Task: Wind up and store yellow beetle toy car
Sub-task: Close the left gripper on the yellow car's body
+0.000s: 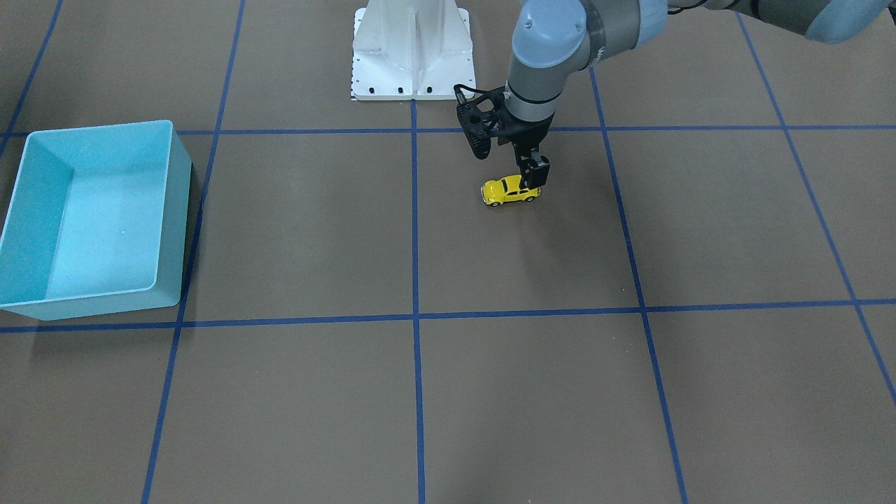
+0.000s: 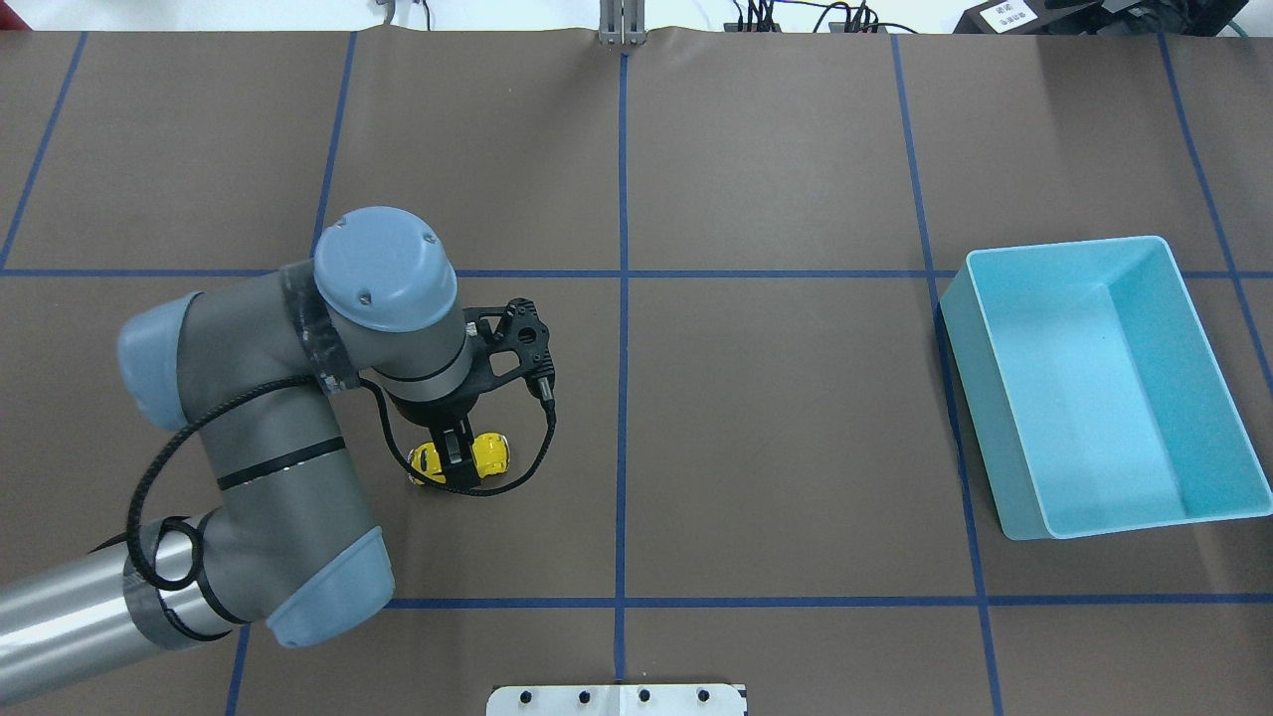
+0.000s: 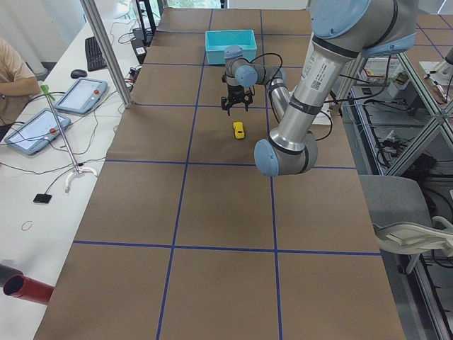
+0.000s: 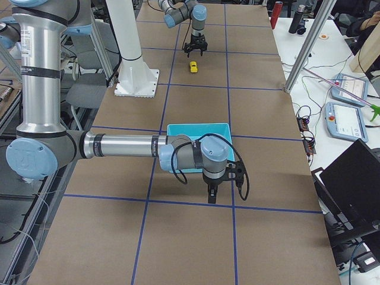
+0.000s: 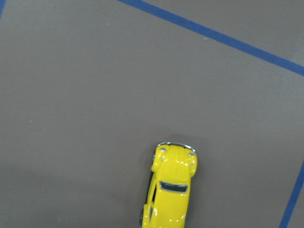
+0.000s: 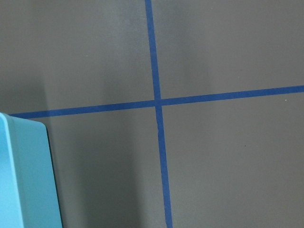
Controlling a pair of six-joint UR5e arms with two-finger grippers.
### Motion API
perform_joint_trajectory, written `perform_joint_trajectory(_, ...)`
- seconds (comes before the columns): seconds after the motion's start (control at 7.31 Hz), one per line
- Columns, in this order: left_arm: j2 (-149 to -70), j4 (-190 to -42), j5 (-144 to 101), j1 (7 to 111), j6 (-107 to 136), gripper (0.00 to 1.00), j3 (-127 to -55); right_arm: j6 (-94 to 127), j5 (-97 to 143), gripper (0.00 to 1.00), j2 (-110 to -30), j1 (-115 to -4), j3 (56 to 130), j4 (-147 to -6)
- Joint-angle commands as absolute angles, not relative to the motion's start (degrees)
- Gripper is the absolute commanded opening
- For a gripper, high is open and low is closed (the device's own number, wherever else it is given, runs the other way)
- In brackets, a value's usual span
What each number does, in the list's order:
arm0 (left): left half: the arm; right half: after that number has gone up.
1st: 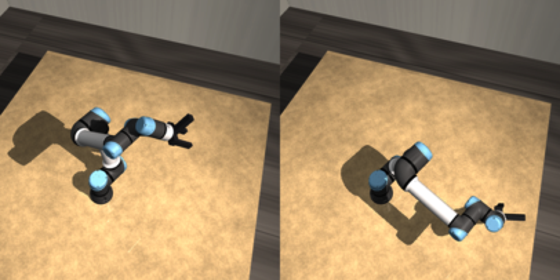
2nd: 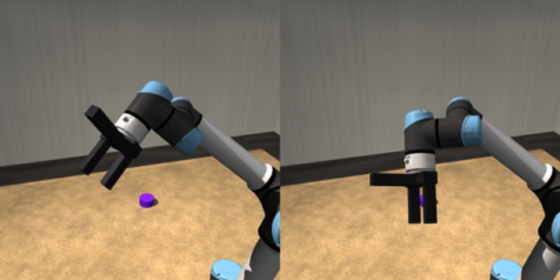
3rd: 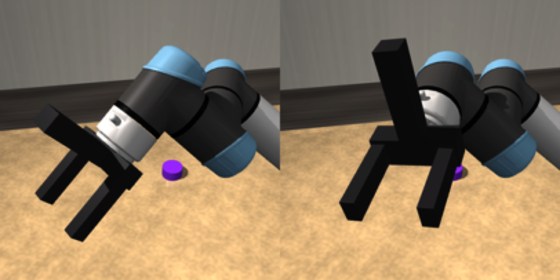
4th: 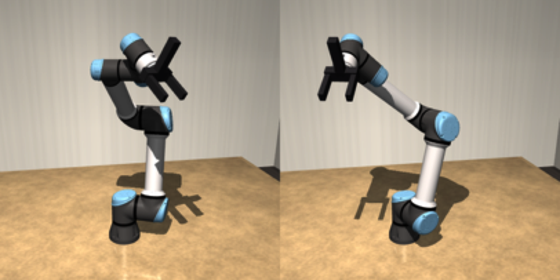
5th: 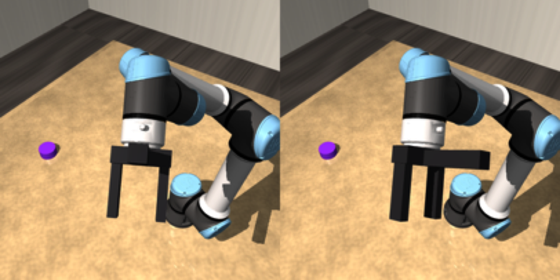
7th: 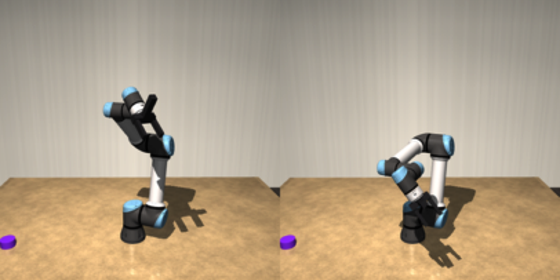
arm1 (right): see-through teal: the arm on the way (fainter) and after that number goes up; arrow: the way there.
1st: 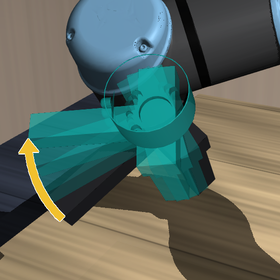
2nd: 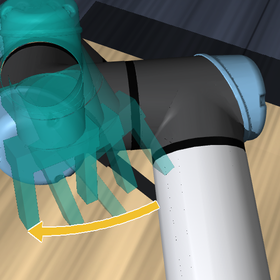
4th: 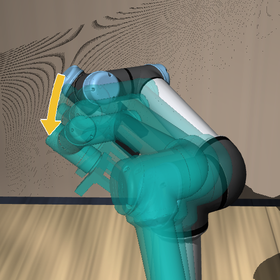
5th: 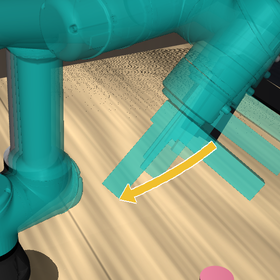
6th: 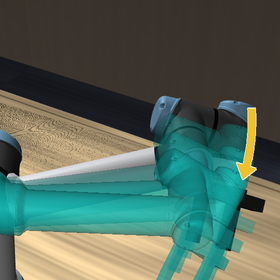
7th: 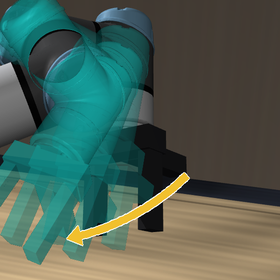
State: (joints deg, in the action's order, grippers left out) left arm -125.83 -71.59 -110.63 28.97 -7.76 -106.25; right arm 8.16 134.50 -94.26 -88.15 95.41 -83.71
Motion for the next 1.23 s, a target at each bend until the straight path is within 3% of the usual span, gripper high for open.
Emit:
perform_joint_trajectory(0.0, -129.5, -64.4, -105.6, 27.5, -23.9, 1.00, -101.7, 6.8, 134.6, 1.00, -95.4, -88.1, 95.5, -83.8)
perform_joint_trajectory(0.68, -135.0, -62.3, -102.1, 24.7, -17.8, 1.00, -93.0, 6.8, 134.6, 1.00, -95.7, -88.1, 95.1, -83.8)
perform_joint_trajectory(1.09, -135.0, -62.5, -101.3, 24.0, -18.2, 0.80, -92.2, 6.8, 134.6, 1.00, -95.8, -88.2, 95.3, -83.8)
